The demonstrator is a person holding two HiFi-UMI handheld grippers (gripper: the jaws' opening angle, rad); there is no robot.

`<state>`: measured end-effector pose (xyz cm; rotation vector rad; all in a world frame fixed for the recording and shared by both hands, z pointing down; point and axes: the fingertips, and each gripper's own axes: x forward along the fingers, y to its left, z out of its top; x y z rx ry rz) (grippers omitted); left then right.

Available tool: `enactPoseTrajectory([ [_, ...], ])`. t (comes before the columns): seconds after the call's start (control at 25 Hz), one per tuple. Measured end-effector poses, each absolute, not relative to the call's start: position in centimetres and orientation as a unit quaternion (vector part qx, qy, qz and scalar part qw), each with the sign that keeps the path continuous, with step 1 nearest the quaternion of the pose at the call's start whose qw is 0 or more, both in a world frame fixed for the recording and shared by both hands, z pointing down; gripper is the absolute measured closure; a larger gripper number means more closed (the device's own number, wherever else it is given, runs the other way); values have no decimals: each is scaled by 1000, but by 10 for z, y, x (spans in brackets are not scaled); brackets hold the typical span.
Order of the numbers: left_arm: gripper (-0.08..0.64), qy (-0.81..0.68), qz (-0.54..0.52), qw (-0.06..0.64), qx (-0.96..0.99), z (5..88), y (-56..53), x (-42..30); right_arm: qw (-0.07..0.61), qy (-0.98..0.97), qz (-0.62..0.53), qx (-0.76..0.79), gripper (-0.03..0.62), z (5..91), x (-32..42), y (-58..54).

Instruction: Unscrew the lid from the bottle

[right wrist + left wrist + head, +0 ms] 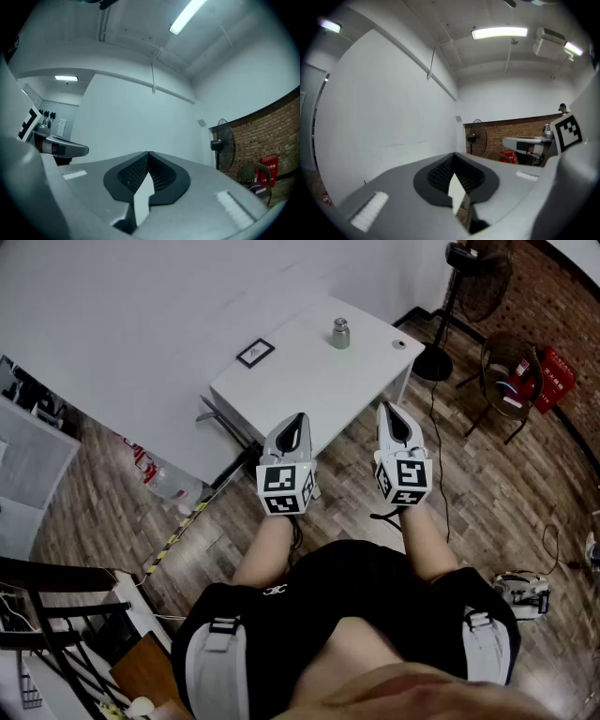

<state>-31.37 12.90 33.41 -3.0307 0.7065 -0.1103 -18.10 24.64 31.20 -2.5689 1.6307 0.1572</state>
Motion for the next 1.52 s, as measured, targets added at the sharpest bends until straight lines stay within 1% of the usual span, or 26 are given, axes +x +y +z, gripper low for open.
enactPoseTrajectory([
  [0.56,506,236,-38,21,-971,337,145,-268,52,546,55,-834,591,312,-137,260],
  [0.92,506,241,-27,-1,-970,342,163,-244,49,556,54,-828,592,321,-111,274],
  [1.08,506,241,-34,19,-970,343,167,-228,64,547,56,-833,592,321,-92,280],
  [1.36,506,233,-40,19,-971,351,149,-201,65,534,61,-841,591,326,-64,263],
  [1.52,506,224,-36,3,-974,357,135,-180,65,536,53,-840,592,333,-47,248],
])
